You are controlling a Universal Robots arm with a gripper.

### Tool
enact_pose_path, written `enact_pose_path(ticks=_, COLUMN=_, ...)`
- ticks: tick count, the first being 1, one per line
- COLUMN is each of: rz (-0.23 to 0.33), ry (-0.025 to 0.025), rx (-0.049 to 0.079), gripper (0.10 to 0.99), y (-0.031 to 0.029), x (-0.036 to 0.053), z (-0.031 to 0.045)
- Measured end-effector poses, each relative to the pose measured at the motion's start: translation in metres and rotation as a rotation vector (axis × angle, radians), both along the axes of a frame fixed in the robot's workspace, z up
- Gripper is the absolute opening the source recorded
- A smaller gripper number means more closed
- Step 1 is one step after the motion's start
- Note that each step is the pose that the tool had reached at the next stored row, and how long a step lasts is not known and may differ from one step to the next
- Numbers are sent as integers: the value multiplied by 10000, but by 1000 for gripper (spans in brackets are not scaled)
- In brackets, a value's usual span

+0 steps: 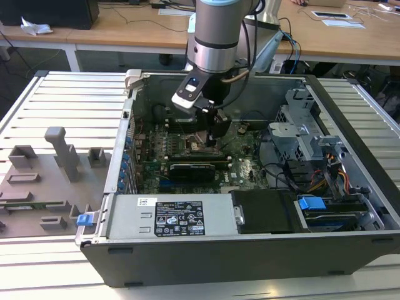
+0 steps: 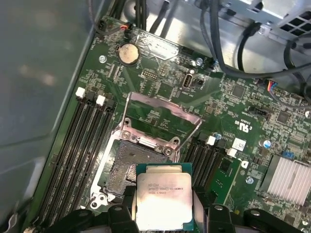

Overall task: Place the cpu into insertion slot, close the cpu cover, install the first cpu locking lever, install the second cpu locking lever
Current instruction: 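Place the cpu into insertion slot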

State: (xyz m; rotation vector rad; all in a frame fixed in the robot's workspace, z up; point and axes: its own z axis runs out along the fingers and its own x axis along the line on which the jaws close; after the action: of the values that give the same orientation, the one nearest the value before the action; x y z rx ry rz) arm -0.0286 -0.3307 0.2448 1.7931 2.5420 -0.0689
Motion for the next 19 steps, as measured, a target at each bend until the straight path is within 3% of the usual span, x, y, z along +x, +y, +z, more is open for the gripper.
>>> enact_pose_path(ticks=7, rz=-599, ry=0, rx=-87, gripper=541, y=0, x=0, z=-1)
enact_pose_path(ticks=15, rz=-1917, ry=5, rx=-169, gripper=541, y=0, x=0, z=-6)
enact_pose_path(ticks=19, rz=-2251, ry=6, rx=-189, gripper=541, y=0, x=1, z=-7)
